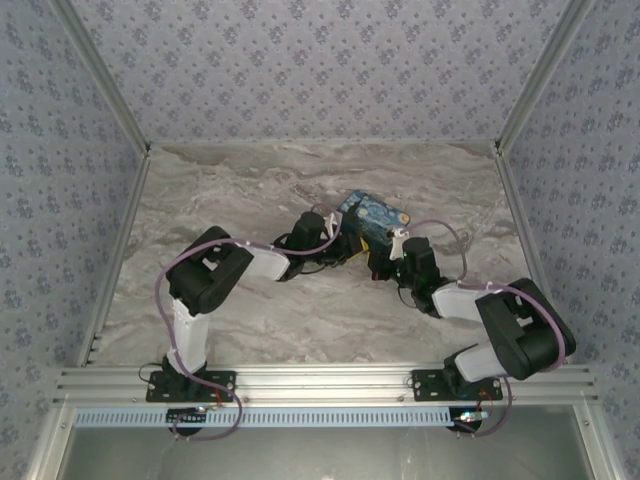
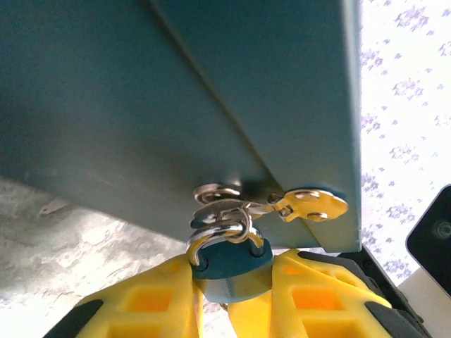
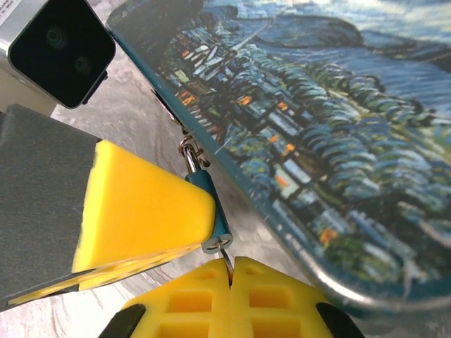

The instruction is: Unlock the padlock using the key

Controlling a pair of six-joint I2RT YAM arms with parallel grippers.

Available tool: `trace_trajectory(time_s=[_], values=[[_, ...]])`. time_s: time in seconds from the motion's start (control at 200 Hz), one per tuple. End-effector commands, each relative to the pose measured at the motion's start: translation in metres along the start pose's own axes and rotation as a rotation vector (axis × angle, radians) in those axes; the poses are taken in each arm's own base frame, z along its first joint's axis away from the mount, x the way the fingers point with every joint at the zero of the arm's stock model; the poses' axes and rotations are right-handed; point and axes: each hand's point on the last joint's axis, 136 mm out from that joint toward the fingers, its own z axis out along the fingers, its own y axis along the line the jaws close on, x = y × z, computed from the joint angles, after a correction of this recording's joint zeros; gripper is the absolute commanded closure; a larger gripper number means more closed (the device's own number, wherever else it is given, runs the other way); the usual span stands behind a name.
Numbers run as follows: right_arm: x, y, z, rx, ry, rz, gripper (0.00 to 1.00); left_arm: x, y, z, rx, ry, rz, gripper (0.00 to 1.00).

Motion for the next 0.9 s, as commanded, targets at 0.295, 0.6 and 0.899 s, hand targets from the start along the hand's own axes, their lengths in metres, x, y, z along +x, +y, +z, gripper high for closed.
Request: trace_trajectory(time_s=[0.295, 0.6, 0.899], values=[[0.011, -0.001, -0.001, 0.007, -0.041, 0.095, 1.0, 0.028, 0.0, 0.009, 0.032, 0.108, -0.007, 0.53], [0.008, 0.007, -0.01, -0.02, -0.042, 0.268, 1.0, 0.002, 0.01, -0.032, 0.011, -0.01, -0.035, 0.32], [0.004, 0.024, -0.013, -0.068, 0.001, 0.431, 1.0, 0.004, 0.008, -0.016, 0.132, 0.003, -0.157, 0.41]])
